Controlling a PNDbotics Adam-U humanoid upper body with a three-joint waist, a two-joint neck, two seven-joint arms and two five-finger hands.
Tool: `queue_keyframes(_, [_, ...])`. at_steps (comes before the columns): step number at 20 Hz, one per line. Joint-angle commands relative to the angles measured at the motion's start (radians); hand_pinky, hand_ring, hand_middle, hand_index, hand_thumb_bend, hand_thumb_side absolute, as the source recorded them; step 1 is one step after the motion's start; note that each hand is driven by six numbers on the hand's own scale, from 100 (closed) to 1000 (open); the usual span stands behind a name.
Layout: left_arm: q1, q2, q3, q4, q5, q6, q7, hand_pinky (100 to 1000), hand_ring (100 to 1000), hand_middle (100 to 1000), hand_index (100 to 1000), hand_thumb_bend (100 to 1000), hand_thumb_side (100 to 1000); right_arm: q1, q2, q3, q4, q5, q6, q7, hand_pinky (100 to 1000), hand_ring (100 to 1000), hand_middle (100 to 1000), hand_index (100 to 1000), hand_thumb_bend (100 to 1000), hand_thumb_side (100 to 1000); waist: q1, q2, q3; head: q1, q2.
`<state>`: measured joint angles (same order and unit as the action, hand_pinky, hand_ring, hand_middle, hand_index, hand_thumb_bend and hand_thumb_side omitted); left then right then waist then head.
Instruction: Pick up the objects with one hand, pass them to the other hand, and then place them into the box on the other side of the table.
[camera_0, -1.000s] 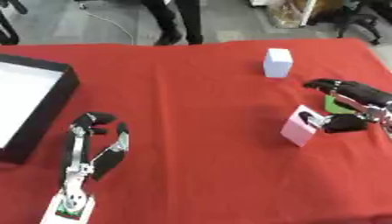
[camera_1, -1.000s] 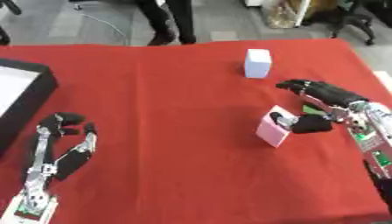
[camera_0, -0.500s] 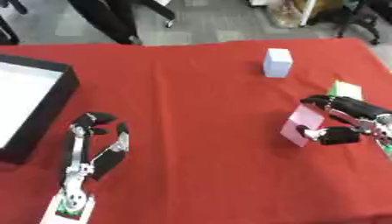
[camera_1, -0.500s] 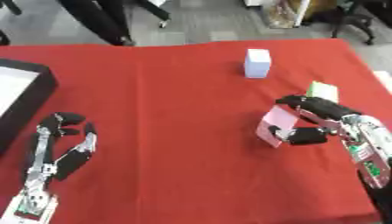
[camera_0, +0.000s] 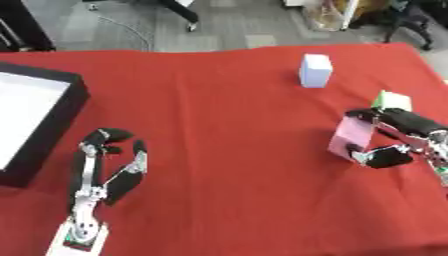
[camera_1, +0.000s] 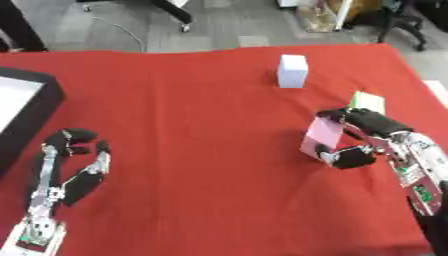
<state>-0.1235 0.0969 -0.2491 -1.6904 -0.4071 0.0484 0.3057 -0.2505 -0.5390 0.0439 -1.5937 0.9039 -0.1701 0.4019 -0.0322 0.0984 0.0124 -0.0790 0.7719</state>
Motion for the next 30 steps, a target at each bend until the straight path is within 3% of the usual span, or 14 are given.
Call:
queue_keyframes(1, [-0.008,0.014,0.006,-0.011,-0.001,-0.001,0.001,639,694,614,624,167,173,-0.034,0.0,-0.016,-0.08,-0.046,0.002,-0.057,811,712,517,696,100,340,-0.006,-0.026,-0.003,0.024,-0.002])
queue_keyframes(4, [-0.009,0.013,0.005,-0.008,0.0,-0.001,-0.001,640,695,614,625,176,180,-0.068,0.036,0.004,-0.159,-0.097,0.015,-0.109,793,705,520,693,100,303,-0.004,-0.027,-0.004,0.063,-0.002])
queue_keyframes(5, [-0.01,0.013,0.004,-0.006,-0.001,-0.002,-0.002,640,697,617,626,192,192,-0.08,0.053,0.018,-0.182,-0.114,0.023,-0.126,780,701,524,694,100,614,-0.003,-0.028,-0.003,0.076,-0.002])
queue_keyframes(6, [-0.011,0.013,0.003,-0.005,-0.003,-0.002,-0.003,641,700,619,629,208,211,-0.093,0.073,0.034,-0.203,-0.131,0.028,-0.143,771,697,523,692,100,312,-0.002,-0.028,-0.001,0.087,-0.002])
queue_keyframes(11, [-0.043,0.017,-0.018,0.005,-0.028,-0.013,-0.019,649,720,640,658,276,267,-0.172,0.202,0.16,-0.242,-0.215,0.053,-0.226,731,673,516,685,100,380,0.004,-0.032,0.012,0.133,-0.002])
queue_keyframes(14, [-0.08,0.018,-0.045,0.017,-0.058,-0.028,-0.036,662,746,673,721,347,314,-0.217,0.278,0.232,-0.237,-0.261,0.08,-0.269,702,660,520,692,100,468,0.005,-0.034,0.023,0.154,-0.002])
queue_keyframes(20, [-0.165,0.014,-0.109,0.053,-0.15,-0.073,-0.061,707,806,752,825,595,398,-0.267,0.431,0.384,-0.148,-0.355,0.17,-0.326,672,648,525,697,100,628,-0.002,-0.034,0.032,0.167,-0.002])
queue_keyframes(25, [-0.188,0.007,-0.112,0.042,-0.229,-0.08,0.007,708,803,757,828,607,390,-0.272,0.529,0.478,-0.098,-0.434,0.226,-0.299,666,646,525,698,100,670,-0.01,-0.034,0.03,0.137,-0.002])
queue_keyframes(30, [-0.182,-0.003,-0.112,0.021,-0.312,-0.061,0.09,704,800,758,821,553,360,-0.269,0.529,0.483,-0.084,-0.517,0.258,-0.289,661,641,523,696,100,682,-0.012,-0.034,0.026,0.111,-0.002])
